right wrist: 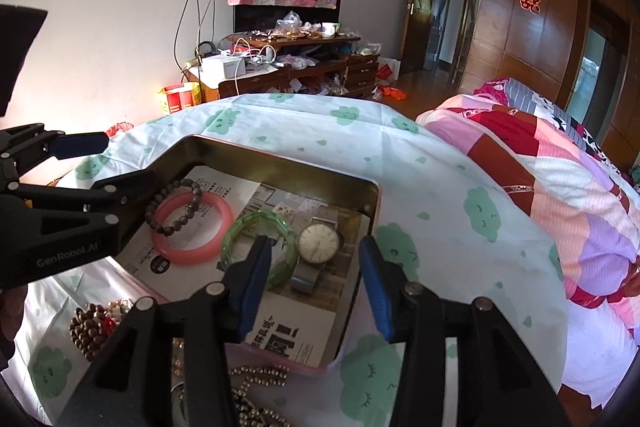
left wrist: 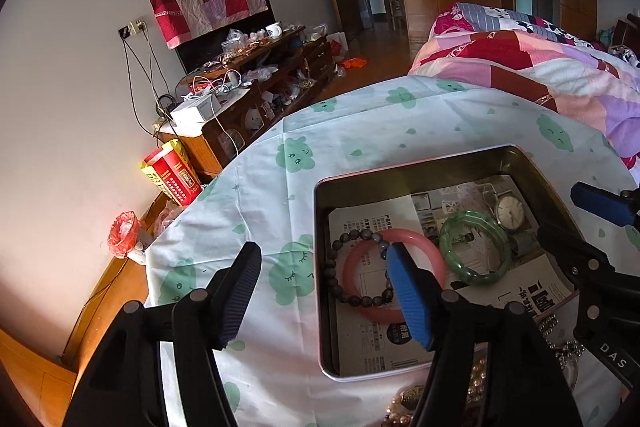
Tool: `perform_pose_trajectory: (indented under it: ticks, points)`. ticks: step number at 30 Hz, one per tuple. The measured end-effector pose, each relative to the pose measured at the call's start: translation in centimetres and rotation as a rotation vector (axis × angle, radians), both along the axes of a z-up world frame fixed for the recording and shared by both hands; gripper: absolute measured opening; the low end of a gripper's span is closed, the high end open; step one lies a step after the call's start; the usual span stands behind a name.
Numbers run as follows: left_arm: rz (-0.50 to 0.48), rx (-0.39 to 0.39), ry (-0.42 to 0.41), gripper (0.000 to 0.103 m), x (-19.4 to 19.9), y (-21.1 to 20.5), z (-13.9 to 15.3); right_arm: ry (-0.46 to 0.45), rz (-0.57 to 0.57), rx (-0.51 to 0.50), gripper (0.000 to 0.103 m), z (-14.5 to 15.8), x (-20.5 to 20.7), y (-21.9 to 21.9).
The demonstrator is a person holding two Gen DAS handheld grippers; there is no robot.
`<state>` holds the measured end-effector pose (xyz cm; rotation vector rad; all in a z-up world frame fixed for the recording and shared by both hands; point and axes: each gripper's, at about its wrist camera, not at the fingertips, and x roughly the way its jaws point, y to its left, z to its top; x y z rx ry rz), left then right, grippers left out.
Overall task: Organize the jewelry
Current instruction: 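Carry bead bracelet and jade bangle into the pink tin and open both tools, then withdraw both open tools from the tin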
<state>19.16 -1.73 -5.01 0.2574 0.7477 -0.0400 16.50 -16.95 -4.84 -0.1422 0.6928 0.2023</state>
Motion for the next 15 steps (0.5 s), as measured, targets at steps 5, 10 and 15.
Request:
perform_pose_trajectory:
  ticks: [5,10,15]
  points:
    - [0.006,-0.012,-0.003,0.066,-0.5,0.4,0.1,-0.008,0.001,0.008,0.050,0.1,-0.9,-0.1]
    - [0.018,-0.016,-0.005,0.066,-1.6,1.4,0.1,-0.022,0.011,0.010,0.051,0.4,-2.0,0.1]
    - [0.046,-0.030,0.000,0.066,-3.2,2.8,0.1,-0.028,0.014,0.001,0.051,0.5,-3.0,0.0]
